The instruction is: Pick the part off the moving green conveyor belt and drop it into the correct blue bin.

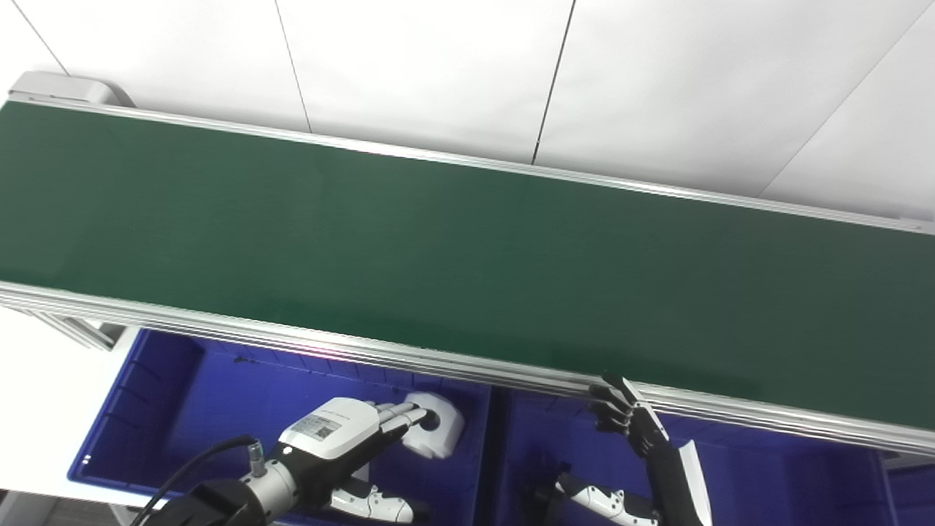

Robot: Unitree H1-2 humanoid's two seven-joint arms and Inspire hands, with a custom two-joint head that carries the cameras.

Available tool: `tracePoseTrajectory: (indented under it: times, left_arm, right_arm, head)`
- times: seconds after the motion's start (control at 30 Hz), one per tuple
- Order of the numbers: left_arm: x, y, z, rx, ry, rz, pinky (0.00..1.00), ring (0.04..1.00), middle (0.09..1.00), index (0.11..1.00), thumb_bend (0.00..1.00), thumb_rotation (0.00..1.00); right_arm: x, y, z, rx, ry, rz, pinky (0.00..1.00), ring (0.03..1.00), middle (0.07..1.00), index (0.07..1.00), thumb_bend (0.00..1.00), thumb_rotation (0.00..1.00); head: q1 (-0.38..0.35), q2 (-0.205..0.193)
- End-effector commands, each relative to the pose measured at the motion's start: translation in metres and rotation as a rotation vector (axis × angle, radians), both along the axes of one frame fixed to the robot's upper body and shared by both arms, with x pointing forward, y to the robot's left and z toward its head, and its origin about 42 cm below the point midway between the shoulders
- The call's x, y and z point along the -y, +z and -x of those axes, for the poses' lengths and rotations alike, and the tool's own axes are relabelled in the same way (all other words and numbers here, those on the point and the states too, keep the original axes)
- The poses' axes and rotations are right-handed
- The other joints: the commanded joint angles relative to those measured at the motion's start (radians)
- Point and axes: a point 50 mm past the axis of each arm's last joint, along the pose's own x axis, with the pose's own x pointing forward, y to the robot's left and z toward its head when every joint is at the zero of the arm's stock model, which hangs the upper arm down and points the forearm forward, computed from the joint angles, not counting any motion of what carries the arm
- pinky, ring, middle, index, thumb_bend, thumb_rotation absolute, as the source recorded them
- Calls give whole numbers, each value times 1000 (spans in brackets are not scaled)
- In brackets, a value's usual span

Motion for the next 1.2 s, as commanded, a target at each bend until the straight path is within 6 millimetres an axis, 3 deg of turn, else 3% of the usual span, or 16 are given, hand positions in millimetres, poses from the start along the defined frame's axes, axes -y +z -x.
tracePoseTrajectory:
  times: [0.0,0.13,0.23,0.33,0.43,0.57,0.6,0.97,1.17]
  left_arm:
    - [-1,3,3,41,62,169,860,898,945,920,542,762]
    - [-3,-3,6,-5,170,429,801,886,931,912,616,684]
    - [0,-7,3,-17,189,581,818,891,929,915,649,621]
    - [6,-11,-2,-7,198,690,827,890,919,910,685,566]
    - [13,-17,-7,-12,223,796,780,838,875,863,715,449]
    - [11,-25,-10,-69,296,891,746,814,866,847,758,353]
    - [11,-26,-11,-85,317,918,761,821,865,846,767,289]
    - [0,-37,-11,-160,367,957,793,843,880,866,804,184]
    - [-10,-39,-11,-170,369,945,770,846,887,862,805,166]
  right_arm:
    - [1,11,3,63,8,-19,673,746,801,876,771,366]
    - [3,12,6,61,11,-17,670,745,802,875,774,362]
    - [3,13,7,59,13,-16,665,742,801,874,779,362]
    - [3,13,9,59,14,-11,667,743,802,872,778,349]
    - [2,13,12,61,20,1,664,742,804,868,786,349]
    - [1,11,15,65,21,25,656,734,799,861,803,355]
    - [0,11,15,64,24,30,651,733,800,865,806,363]
    - [-7,3,12,56,49,48,670,751,813,869,814,367]
    - [-17,-3,12,55,47,52,674,753,814,866,811,375]
  head:
    - [-2,-1]
    - [-23,-7]
    - [-39,-11]
    - [-58,-17]
    - [-98,-37]
    - [-109,-47]
    - [-117,-50]
    - [-170,-83]
    - [-254,-104]
